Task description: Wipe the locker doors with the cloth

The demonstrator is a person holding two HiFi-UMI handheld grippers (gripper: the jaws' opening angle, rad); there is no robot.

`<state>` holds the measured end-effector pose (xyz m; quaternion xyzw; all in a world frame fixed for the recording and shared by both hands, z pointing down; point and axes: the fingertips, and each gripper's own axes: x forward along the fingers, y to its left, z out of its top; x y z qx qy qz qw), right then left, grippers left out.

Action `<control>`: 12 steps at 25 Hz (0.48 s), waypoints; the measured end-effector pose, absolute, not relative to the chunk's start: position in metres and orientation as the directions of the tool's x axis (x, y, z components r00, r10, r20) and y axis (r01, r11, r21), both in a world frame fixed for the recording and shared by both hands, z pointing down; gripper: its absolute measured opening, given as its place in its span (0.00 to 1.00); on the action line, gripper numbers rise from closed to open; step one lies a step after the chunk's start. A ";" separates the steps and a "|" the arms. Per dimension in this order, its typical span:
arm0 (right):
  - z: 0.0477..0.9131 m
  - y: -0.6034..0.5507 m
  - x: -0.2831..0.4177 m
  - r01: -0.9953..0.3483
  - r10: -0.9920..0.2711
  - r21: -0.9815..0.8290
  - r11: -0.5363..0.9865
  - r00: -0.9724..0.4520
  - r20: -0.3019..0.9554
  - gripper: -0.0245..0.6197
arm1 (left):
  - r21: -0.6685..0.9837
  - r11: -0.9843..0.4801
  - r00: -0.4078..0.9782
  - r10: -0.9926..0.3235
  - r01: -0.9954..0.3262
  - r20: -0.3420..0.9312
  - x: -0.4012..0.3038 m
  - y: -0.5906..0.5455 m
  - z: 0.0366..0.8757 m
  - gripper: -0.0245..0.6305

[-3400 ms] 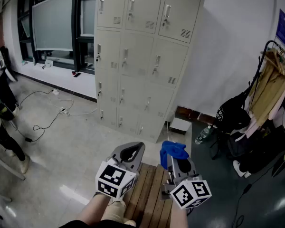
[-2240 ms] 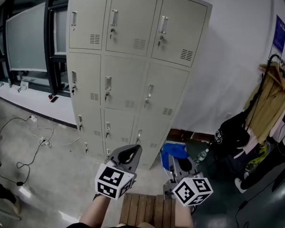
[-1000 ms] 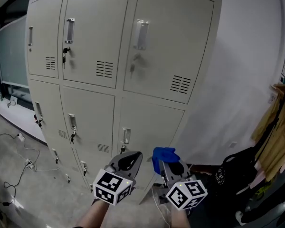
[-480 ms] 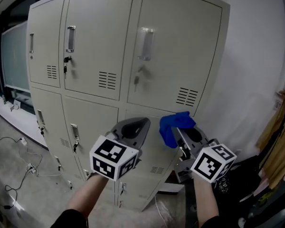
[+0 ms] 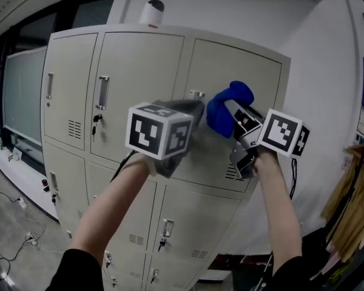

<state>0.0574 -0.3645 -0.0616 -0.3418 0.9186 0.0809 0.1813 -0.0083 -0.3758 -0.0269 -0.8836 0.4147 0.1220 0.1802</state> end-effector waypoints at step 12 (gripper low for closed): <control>-0.190 -0.382 -0.016 -0.653 -0.578 0.072 0.754 -0.712 -0.399 0.16 | -0.255 -0.441 0.509 -0.757 -0.861 -0.409 -0.049 -0.393 -0.122 0.05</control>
